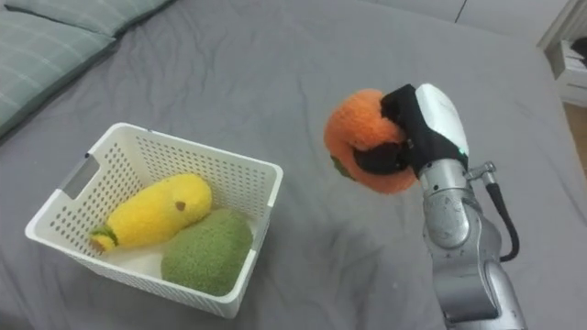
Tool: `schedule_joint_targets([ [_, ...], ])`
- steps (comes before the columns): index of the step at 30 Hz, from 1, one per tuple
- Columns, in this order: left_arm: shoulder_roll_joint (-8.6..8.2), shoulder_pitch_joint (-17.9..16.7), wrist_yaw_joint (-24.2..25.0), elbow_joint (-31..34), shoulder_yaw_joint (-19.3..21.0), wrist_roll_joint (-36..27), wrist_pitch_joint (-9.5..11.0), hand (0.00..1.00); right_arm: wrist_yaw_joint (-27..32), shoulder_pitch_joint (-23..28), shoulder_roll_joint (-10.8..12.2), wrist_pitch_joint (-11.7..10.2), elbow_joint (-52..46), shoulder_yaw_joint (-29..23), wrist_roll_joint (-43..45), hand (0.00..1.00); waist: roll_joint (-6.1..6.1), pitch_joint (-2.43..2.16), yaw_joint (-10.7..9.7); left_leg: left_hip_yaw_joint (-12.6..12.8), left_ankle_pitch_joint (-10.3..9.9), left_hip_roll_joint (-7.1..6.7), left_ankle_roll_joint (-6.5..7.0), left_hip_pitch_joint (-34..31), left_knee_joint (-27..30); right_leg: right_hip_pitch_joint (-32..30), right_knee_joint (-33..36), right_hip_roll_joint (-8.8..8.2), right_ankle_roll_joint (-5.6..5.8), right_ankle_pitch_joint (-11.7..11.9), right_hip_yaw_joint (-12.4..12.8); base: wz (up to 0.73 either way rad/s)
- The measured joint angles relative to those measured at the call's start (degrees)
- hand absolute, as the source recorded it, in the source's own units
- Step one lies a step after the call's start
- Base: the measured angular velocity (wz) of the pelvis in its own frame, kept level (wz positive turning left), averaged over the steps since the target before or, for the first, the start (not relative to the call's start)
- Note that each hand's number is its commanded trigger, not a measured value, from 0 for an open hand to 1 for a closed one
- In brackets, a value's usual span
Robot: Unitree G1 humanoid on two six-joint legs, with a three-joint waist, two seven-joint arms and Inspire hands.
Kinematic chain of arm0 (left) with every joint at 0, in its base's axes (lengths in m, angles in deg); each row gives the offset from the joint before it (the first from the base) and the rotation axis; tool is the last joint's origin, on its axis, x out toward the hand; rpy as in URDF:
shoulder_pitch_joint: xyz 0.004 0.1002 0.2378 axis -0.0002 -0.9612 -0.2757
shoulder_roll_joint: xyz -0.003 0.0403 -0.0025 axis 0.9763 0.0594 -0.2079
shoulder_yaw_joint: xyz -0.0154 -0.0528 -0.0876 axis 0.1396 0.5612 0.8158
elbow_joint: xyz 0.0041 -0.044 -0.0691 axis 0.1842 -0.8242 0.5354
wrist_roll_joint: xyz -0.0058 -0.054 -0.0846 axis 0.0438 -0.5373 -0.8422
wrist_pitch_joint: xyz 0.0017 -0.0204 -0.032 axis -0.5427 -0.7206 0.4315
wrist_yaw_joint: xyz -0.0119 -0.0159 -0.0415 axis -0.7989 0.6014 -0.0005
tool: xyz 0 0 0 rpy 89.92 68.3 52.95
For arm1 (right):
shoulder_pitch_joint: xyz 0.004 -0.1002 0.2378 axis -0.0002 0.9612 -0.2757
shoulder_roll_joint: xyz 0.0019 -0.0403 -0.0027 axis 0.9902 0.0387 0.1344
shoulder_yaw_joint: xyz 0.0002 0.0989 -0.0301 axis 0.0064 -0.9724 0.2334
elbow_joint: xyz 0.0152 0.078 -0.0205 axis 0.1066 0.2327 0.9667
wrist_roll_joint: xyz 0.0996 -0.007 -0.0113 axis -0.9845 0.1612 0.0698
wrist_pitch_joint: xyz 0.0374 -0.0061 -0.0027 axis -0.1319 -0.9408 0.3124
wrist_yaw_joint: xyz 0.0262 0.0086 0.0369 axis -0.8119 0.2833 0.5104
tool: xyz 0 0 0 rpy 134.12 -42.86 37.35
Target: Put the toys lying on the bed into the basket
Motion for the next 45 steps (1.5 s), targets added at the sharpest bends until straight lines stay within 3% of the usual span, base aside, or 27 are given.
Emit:
schedule_joint_targets([
  [8,-0.03,-0.37,0.14,-0.27,0.01,0.22,-0.02,0.0,-1.36,-5.12,0.27,0.16,-0.74,4.48,-5.36,1.0,0.81,0.4,2.19,-0.81,-0.04,-0.04,-0.02,0.61,-0.26,0.71,-0.06,0.05,0.0,0.01,-0.17,0.02],
  [10,-0.05,-0.17,0.15,-0.35,0.01,1.32,-0.02,0.0,-3.08,-5.98,0.43,0.88,-1.27,5.04,-5.2,0.91,0.67,0.25,3.28,-1.85,-0.03,-0.22,-0.07,-0.12,-0.24,0.3,-0.04,0.05,0.02,0.02,-0.84,0.17],
  [11,-0.06,-0.16,0.15,-0.37,0.01,1.57,-0.03,0.0,-3.37,-6.45,0.43,1.18,-1.47,5.38,-4.88,0.84,0.63,0.22,3.55,-1.94,0.03,-0.22,-0.12,-0.33,-0.23,0.11,-0.04,0.05,0.02,0.02,-0.99,0.12],
  [13,-0.13,0.34,0.17,-1.58,0.02,2.39,-0.11,0.0,-4.21,-7.23,0.5,1.66,-2.53,6.96,-4.47,0.6,0.44,0.12,4.95,-2.32,0.35,-0.26,-0.22,-0.44,-0.2,-0.01,-0.15,0.06,0.01,0.03,-1.55,0.11],
  [14,-0.13,0.61,0.17,-2.3,0.02,2.39,-0.13,0.0,-4.34,-7.53,0.59,1.77,-2.53,7.59,-4.47,0.54,0.42,0.12,5.08,-2.57,0.37,-0.29,-0.23,-0.39,-0.14,0.15,-0.2,0.06,0.01,0.02,-1.77,0.16],
  [16,-0.14,1.09,0.16,-3.12,0.03,2.38,-0.19,0.0,-5.0,-8.63,0.75,2.05,-2.53,9.75,-4.9,0.22,0.01,0.28,6.12,-3.2,0.5,-0.37,-0.28,-0.51,0.03,0.34,-0.38,0.04,0.01,0.02,-2.5,0.15],
  [18,-0.01,1.32,0.17,-3.54,0.07,2.39,-0.29,0.0,-5.5,-9.45,1.42,2.93,-2.53,11.25,-4.67,0.03,-0.42,0.52,6.56,-3.62,0.51,-0.46,-0.29,-0.69,-0.16,0.63,-0.46,0.0,0.01,0.02,-2.89,0.13],
  [19,0.21,1.35,0.17,-3.55,0.09,2.39,-0.51,0.0,-6.07,-10.02,2.14,3.78,-2.51,12.39,-3.64,0.01,-0.78,0.54,6.98,-4.39,0.5,-0.67,-0.29,-0.83,-0.14,0.85,-0.77,-0.04,0.01,0.02,-3.38,0.19],
  [22,0.4,1.93,0.16,-3.26,0.08,2.62,-1.35,0.0,-7.74,-10.56,2.65,5.03,-2.44,14.14,-2.9,0.0,-1.59,0.61,8.0,-5.68,0.5,-1.05,-0.28,-1.13,0.34,1.58,-1.22,-0.12,0.03,0.05,-4.43,0.24],
  [27,0.31,2.59,0.14,-2.87,0.02,5.11,-2.14,0.0,-9.16,-10.83,3.08,6.12,-2.43,17.69,-2.78,0.0,-1.79,0.56,9.74,-6.8,0.52,-1.28,-0.29,-1.4,1.12,2.1,-1.21,-0.1,0.1,0.09,-4.91,0.14],
  [34,0.15,2.54,-0.17,-1.53,-0.05,5.06,-2.67,0.0,-9.5,-10.83,3.2,6.13,-0.6,18.73,-2.96,0.0,-1.89,0.59,10.38,-7.93,0.89,-1.54,-0.35,-1.61,1.55,2.5,-1.07,-0.2,0.09,0.09,-6.12,0.09],
  [38,0.14,2.57,-0.24,-0.12,-0.21,5.07,-2.67,0.0,-9.5,-10.83,3.2,6.17,0.1,18.74,-2.82,0.0,-2.4,0.31,10.54,-7.98,0.92,-1.57,-0.36,-2.11,1.67,2.11,-1.04,-0.21,0.07,0.1,-6.1,0.0],
  [45,0.02,3.15,-1.07,0.19,-1.16,5.08,-2.66,0.0,-9.53,-10.83,3.19,6.17,0.21,18.75,-2.86,0.0,-2.35,0.47,10.58,-7.95,0.94,-1.59,-0.36,-2.3,1.66,1.69,-1.1,-0.2,0.06,0.11,-6.05,0.0],
])
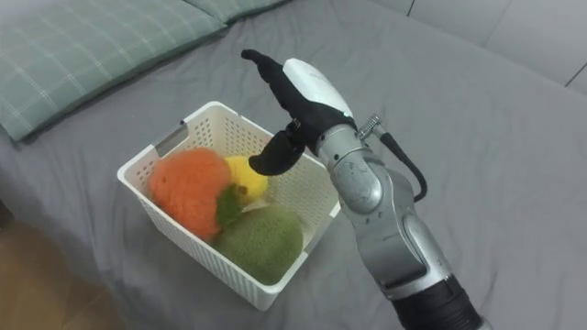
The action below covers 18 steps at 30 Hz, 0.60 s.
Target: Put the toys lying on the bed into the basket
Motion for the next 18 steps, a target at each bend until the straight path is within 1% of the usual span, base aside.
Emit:
schedule_joint_targets([
  [1,-0.06,0.02,0.0,0.06,0.0,-0.01,0.0,0.0,-0.01,0.0,0.0,0.0,0.05,0.0,-0.05,0.0,0.09,0.14,-0.02,0.06,0.0,0.01,0.0,-0.02,-0.01,-0.05,0.0,0.0,0.0,0.0,0.02,0.0],
  [4,-0.19,0.04,0.0,0.55,0.0,-0.02,-0.01,0.0,-0.15,0.0,0.0,0.07,0.11,0.0,-0.08,0.0,-0.07,0.37,-0.01,0.2,0.0,0.04,0.0,-0.19,-0.05,-0.35,0.01,0.0,0.0,0.0,0.17,0.0],
  [10,-0.51,0.06,0.02,0.55,0.19,-0.01,-0.01,0.0,-1.56,0.0,-0.03,1.19,0.48,-0.02,0.01,0.0,-0.11,0.35,0.24,0.97,0.01,0.24,0.01,-0.53,-0.24,-1.09,0.01,0.04,-0.01,0.0,1.05,-0.06],
  [14,-0.43,0.16,0.04,0.45,0.46,-0.01,-0.02,0.0,-1.56,0.0,-0.35,1.19,0.48,-0.09,-0.43,0.0,-0.15,0.32,0.1,1.66,0.0,0.39,0.02,-0.72,-0.26,-1.58,0.02,0.06,-0.03,0.02,1.62,-0.1],
  [16,-0.34,0.16,0.0,0.36,0.54,-0.04,-0.02,0.0,-1.47,0.0,-0.88,1.19,0.47,-0.74,-2.97,0.0,-0.16,0.31,0.0,1.93,0.0,0.43,0.02,-0.54,-0.2,-1.62,0.02,0.08,-0.03,0.02,2.0,-0.06],
  [18,-0.36,0.12,-0.12,0.36,0.56,-0.1,-0.02,0.0,-1.03,0.0,-0.93,1.1,0.63,-1.34,-3.78,0.0,-0.12,0.34,-0.4,2.06,0.0,0.46,0.02,-0.24,-0.28,-1.47,0.02,0.1,-0.03,0.02,2.32,-0.05],
])
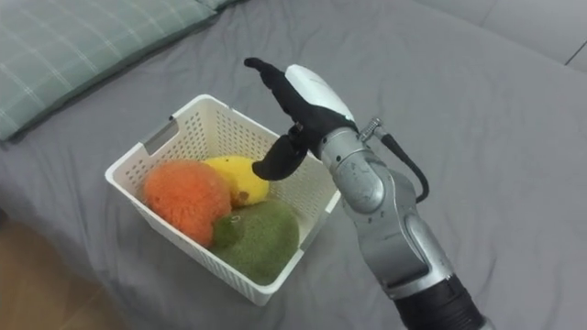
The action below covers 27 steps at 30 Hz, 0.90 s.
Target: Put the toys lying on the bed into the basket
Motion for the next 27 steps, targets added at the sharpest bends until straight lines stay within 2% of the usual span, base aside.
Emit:
schedule_joint_targets([
  [4,0.02,-0.06,-0.28,-0.56,-0.12,-0.63,0.29,0.0,2.38,0.0,0.18,-0.97,1.07,-2.84,-4.16,0.0,0.21,0.14,-0.92,0.41,-0.02,0.08,0.02,0.46,-0.05,0.25,0.04,-0.01,0.0,0.0,0.41,-0.06],
  [6,-0.06,-0.4,-0.46,-1.36,0.46,-1.15,0.46,0.0,4.56,0.75,0.12,-2.11,1.13,-5.61,-9.14,0.0,0.63,0.42,-1.49,0.87,-0.11,0.16,0.12,1.05,-0.07,0.61,0.03,-0.01,-0.01,0.01,0.74,-0.1],
  [8,-0.15,-0.91,-0.47,-1.48,0.89,-1.11,0.47,0.0,6.14,1.73,0.12,-2.99,1.13,-7.91,-12.08,0.0,1.0,0.6,-3.04,0.82,-0.18,0.15,0.17,1.08,-0.02,0.77,0.04,-0.01,-0.01,0.01,0.68,0.02],
  [9,-0.41,-1.21,-0.5,-1.44,1.76,-1.15,0.59,0.0,7.06,2.63,0.11,-4.05,1.22,-9.92,-14.79,0.0,0.83,0.43,-3.89,0.86,-0.2,0.16,0.18,0.9,0.07,0.63,0.07,-0.02,-0.01,0.02,0.67,0.0],
  [11,-0.89,-1.93,-0.64,-1.43,2.59,-1.25,0.85,0.0,9.27,4.53,0.1,-5.4,1.34,-12.75,-18.4,0.0,1.26,0.21,-5.05,1.23,-0.22,0.19,0.22,0.94,0.15,0.58,0.1,-0.06,0.04,0.08,0.68,-0.06],
  [13,-1.15,-3.39,-1.0,-1.43,3.36,-1.69,1.54,0.0,12.88,8.0,-0.17,-6.93,2.36,-16.01,-22.61,0.0,1.82,-0.37,-6.96,2.31,-0.3,0.34,0.34,1.8,-0.24,0.94,0.02,-0.12,0.15,0.16,0.78,-0.11],
  [15,-1.48,-4.46,-1.09,-1.45,4.81,-2.43,1.95,0.0,15.51,10.92,-0.15,-8.23,3.84,-18.92,-25.25,0.0,2.29,-0.47,-8.19,3.22,-0.41,0.51,0.43,2.82,-0.64,1.52,-0.03,-0.12,0.15,0.16,1.42,-0.22],
  [16,-1.49,-5.38,-1.1,-1.46,5.12,-2.72,2.65,0.0,17.14,12.15,-0.22,-8.8,5.79,-20.91,-27.28,0.0,2.62,-0.67,-9.46,3.7,-0.53,0.59,0.45,3.11,-0.63,1.64,0.02,-0.07,0.16,0.16,1.89,-0.25],
  [19,-1.49,-7.15,-1.11,-1.51,6.4,-2.73,3.25,0.0,21.58,13.44,-0.56,-9.18,10.64,-27.35,-31.57,0.0,3.41,-1.07,-12.47,5.36,-0.78,0.94,0.5,3.55,-0.76,1.19,0.5,0.02,0.15,0.16,3.42,-0.27],
  [23,-1.28,-8.63,-1.1,-1.62,7.61,-2.61,3.63,0.0,27.11,16.15,-0.98,-10.28,13.44,-33.18,-36.87,0.0,4.03,-1.38,-15.67,6.45,-1.26,1.4,0.46,4.38,-1.14,1.48,1.0,0.1,0.14,0.15,4.01,-0.22],
  [24,-1.34,-8.99,-1.1,-1.59,8.47,-2.58,3.64,0.0,28.46,17.54,-1.68,-11.59,14.87,-34.66,-38.61,0.0,3.96,-1.44,-16.85,6.69,-1.31,1.42,0.47,4.46,-1.14,1.52,0.99,0.13,0.14,0.15,4.21,-0.12],
  [25,-1.22,-8.57,-1.1,-1.6,8.62,-2.65,3.67,0.0,29.33,18.46,-2.33,-12.69,17.86,-35.79,-39.58,0.0,3.78,-1.38,-17.69,7.29,-1.34,1.47,0.48,4.62,-1.15,1.53,1.01,0.22,0.12,0.14,4.8,-0.14],
  [27,-1.08,-8.89,-1.11,-2.17,8.55,-2.74,3.92,0.0,30.9,19.41,-2.45,-13.08,23.18,-37.07,-41.17,0.0,3.58,-1.26,-18.39,8.21,-1.55,1.75,0.45,5.07,-1.19,1.49,1.02,0.39,0.02,0.2,5.71,-0.29],
])
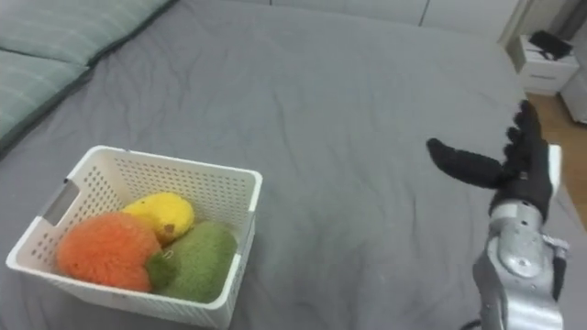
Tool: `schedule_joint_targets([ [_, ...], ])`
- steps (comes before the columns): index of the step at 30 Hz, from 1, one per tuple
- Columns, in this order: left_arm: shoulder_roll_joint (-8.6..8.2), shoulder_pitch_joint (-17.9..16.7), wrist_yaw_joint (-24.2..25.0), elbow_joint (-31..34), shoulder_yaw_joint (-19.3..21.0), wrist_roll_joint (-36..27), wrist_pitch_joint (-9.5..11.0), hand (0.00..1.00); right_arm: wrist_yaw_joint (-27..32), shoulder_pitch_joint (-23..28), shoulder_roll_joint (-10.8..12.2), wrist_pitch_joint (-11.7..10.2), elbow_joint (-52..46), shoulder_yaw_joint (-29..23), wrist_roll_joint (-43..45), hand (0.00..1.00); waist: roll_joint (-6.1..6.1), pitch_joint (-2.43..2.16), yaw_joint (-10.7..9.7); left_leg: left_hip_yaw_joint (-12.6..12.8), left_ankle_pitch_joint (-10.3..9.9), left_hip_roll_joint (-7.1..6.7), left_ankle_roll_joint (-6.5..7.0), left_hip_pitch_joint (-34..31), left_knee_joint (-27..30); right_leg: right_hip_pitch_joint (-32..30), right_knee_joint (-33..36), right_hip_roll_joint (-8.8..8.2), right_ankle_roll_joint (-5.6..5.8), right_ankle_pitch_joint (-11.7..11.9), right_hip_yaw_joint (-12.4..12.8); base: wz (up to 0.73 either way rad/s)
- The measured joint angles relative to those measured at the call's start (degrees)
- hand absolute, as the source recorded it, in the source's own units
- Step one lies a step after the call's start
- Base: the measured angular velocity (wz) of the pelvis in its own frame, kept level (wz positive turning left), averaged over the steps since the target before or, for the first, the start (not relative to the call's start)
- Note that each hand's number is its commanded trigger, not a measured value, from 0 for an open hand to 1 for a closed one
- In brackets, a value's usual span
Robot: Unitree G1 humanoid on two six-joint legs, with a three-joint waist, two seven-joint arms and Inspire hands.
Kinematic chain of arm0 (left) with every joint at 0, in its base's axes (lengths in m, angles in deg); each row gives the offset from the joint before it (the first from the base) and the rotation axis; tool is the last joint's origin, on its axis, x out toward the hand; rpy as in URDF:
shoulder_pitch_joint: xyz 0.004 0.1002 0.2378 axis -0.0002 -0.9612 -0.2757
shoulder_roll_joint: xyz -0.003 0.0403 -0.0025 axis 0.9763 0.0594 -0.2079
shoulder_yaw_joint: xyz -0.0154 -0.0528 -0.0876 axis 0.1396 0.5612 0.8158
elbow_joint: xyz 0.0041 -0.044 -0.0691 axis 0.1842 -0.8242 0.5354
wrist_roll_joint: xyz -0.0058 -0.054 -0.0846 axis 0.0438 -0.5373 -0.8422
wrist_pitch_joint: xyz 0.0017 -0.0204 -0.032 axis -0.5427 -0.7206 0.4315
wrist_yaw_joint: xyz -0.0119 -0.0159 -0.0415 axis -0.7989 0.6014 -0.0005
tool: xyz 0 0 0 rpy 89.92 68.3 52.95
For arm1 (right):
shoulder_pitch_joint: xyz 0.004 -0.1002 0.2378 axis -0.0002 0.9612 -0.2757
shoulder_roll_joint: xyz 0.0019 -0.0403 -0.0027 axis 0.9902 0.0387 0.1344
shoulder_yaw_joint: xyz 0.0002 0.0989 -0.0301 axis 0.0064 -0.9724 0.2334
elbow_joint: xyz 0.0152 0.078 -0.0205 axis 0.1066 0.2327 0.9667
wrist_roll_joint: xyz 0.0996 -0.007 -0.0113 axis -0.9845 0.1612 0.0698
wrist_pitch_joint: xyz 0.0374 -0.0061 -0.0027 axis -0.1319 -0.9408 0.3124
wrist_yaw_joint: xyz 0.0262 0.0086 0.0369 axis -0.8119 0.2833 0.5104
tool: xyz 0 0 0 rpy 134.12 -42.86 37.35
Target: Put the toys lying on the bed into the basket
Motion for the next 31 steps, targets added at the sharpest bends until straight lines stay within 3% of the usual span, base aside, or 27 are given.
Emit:
schedule_joint_targets([
  [4,0.18,0.03,0.0,-0.22,0.1,-0.11,0.09,0.0,1.09,3.91,0.0,-0.01,13.19,-1.6,-3.55,0.0,-0.52,0.17,-1.78,1.36,-0.97,0.55,-0.25,0.2,0.33,-0.72,0.57,0.4,-0.1,0.05,1.36,-0.24],
  [10,0.83,-0.05,0.2,-1.09,0.53,-0.11,0.18,0.0,0.51,7.57,0.01,-0.48,32.82,-2.75,-9.56,0.0,-0.17,0.05,-1.68,4.44,-1.86,1.58,-0.68,1.74,0.13,-0.94,0.84,1.43,-0.34,-0.06,4.53,-0.29],
  [16,0.95,0.12,0.83,-2.0,0.55,0.25,-0.47,0.0,-2.83,10.1,0.73,0.38,48.85,-2.86,-6.44,0.0,0.19,0.19,-2.65,4.55,-2.59,1.87,-0.96,2.31,0.2,-0.43,0.89,1.69,-0.53,-0.21,4.49,-0.02],
  [18,0.99,0.74,0.92,-3.3,0.5,0.42,-0.96,0.0,-4.89,10.57,0.73,1.51,52.77,-1.84,-3.2,0.0,0.15,0.23,-2.78,4.65,-2.73,1.9,-1.19,2.34,0.19,-0.46,0.88,1.69,-0.61,-0.28,4.51,-0.05],
  [21,0.98,1.28,0.95,-5.0,-0.05,1.32,-2.15,0.0,-8.31,10.91,0.93,4.2,58.96,3.98,4.38,0.0,0.01,0.2,-1.95,5.4,-2.82,2.18,-1.2,2.43,0.45,-0.59,0.83,1.88,-0.78,-0.36,4.59,-0.12],
  [25,0.89,1.84,0.66,-5.25,-0.26,1.55,-3.83,0.0,-13.3,11.87,3.34,8.42,61.11,10.05,11.83,0.0,-0.26,0.27,-0.66,5.65,-3.1,2.41,-1.58,3.29,0.64,-0.13,0.64,2.02,-1.17,-0.7,4.52,-0.05],
  [31,0.9,2.2,0.63,-5.47,-3.64,1.55,-4.95,0.0,-18.14,10.36,4.73,10.56,60.88,14.7,17.51,0.0,0.64,0.21,0.42,5.6,-3.06,2.39,-1.44,3.38,0.63,0.16,-0.07,1.97,-1.16,-0.91,4.28,-0.01],
])
